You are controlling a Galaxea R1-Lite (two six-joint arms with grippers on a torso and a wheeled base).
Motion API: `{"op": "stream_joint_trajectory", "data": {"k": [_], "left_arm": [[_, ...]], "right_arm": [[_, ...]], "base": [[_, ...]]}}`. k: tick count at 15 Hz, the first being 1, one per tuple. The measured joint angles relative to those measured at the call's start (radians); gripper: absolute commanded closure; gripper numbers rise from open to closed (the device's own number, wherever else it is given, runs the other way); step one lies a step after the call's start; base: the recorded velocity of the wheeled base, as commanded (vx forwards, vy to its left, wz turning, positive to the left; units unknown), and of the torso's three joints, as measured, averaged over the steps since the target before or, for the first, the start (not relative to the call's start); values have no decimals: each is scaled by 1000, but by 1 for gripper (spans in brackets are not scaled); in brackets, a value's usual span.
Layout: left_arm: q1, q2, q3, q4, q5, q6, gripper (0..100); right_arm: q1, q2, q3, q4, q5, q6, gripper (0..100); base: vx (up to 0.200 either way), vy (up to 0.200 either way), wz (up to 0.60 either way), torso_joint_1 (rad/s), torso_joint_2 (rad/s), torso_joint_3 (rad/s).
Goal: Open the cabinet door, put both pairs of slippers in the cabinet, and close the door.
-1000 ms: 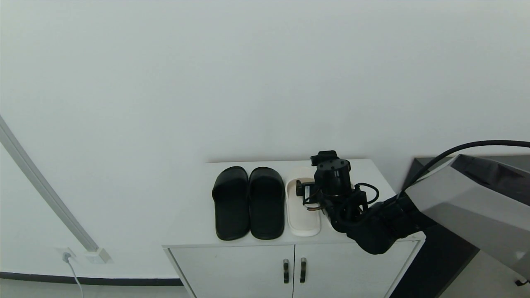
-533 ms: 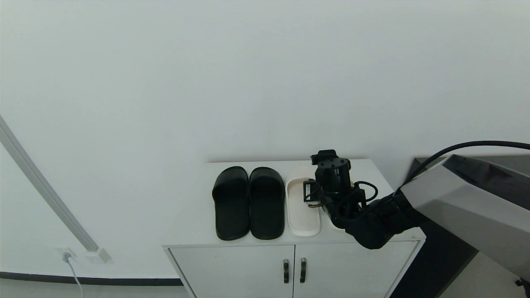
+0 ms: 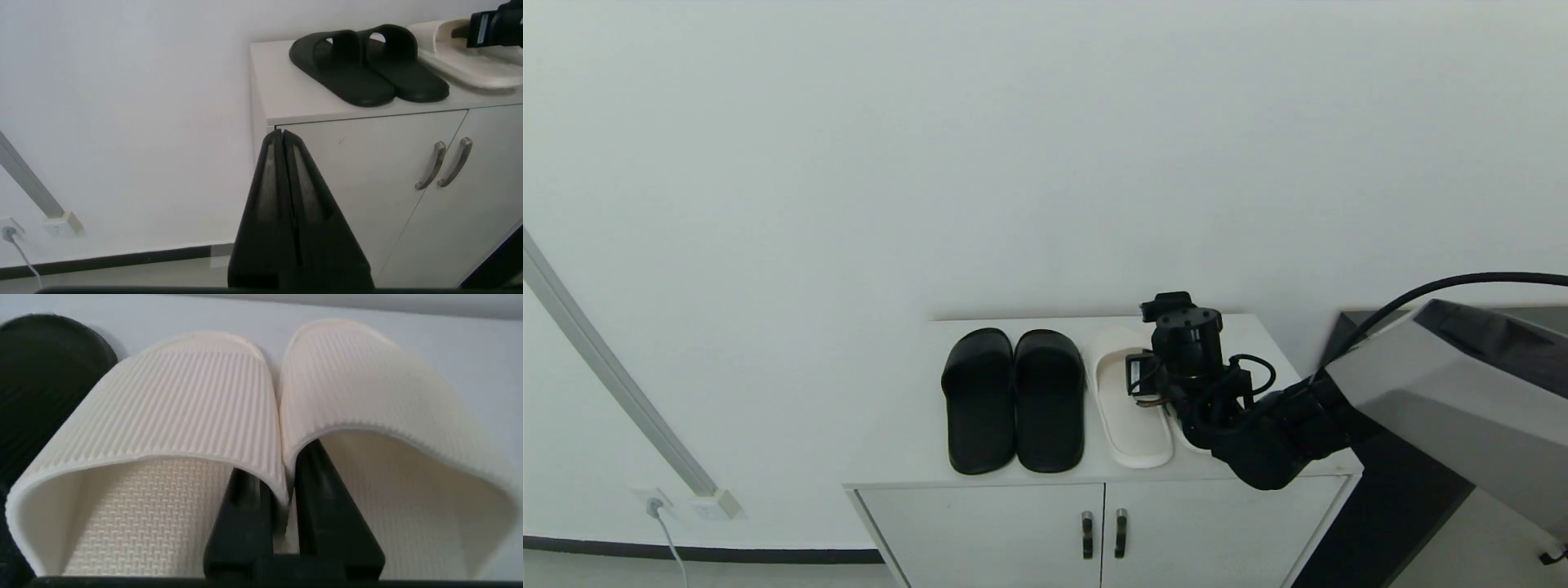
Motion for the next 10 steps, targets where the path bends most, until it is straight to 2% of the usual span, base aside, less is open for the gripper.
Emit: {"op": "stream_joint_trajectory", "data": {"k": [2, 5, 10], "left_arm": [[0, 0, 0, 0, 0, 0, 100], [0, 0, 0, 0, 0, -2, 100], [0, 0, 0, 0, 1, -4, 100]], "right_arm": [[1, -69, 37, 0, 1, -28, 100], [12, -217, 167, 1, 36, -59, 100], [79, -564, 544, 47, 236, -66, 100]], "base": [[0, 0, 0, 0, 0, 0], [0, 0, 0, 0, 0, 0], [0, 0, 0, 0, 0, 0]]}}
